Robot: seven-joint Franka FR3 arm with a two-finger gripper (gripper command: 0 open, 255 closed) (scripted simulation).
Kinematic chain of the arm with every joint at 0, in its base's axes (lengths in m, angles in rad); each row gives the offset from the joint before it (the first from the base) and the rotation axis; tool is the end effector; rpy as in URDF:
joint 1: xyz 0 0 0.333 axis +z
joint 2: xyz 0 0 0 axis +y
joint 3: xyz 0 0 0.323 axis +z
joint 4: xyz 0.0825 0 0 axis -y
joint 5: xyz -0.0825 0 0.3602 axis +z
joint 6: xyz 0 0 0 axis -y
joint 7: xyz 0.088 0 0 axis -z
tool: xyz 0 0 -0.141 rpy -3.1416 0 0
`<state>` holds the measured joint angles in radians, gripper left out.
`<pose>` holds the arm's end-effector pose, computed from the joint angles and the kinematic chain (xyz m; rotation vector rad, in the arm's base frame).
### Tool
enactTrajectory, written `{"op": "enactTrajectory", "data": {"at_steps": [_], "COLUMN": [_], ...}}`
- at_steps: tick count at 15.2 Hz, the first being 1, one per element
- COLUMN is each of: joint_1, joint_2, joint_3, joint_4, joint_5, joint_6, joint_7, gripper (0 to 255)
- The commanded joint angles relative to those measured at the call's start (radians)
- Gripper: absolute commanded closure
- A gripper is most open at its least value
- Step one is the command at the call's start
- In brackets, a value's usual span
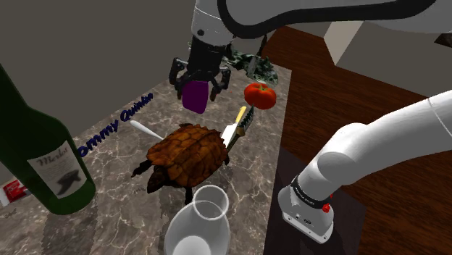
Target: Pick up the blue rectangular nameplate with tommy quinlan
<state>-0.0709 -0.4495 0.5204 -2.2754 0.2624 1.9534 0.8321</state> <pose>0.3608 0.2215 0.4918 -2.9706 0.7690 -0.0776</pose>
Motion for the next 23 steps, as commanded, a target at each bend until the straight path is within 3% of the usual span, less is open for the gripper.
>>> {"op": "enactTrajectory", "data": {"at_steps": [1, 5, 10, 13, 17, 19, 23], "joint_1": [-0.021, -0.073, -0.089, -0.031, 0.090, 0.140, 0.142], "joint_2": [0.064, 0.234, 0.501, 0.668, 0.866, 0.939, 0.955], "joint_3": [0.054, 0.168, 0.266, 0.257, 0.192, 0.162, 0.151], "joint_4": [0.030, 0.136, 0.308, 0.438, 0.639, 0.730, 0.698], "joint_5": [-0.021, -0.125, -0.361, -0.514, -0.660, -0.702, -0.716], "joint_6": [0.044, 0.110, 0.139, 0.116, 0.057, 0.029, 0.072], "joint_7": [0.093, 0.299, 0.603, 0.773, 0.935, 0.981, 0.994], "gripper": [0, 0, 0, 0, 0, 0, 0]}}
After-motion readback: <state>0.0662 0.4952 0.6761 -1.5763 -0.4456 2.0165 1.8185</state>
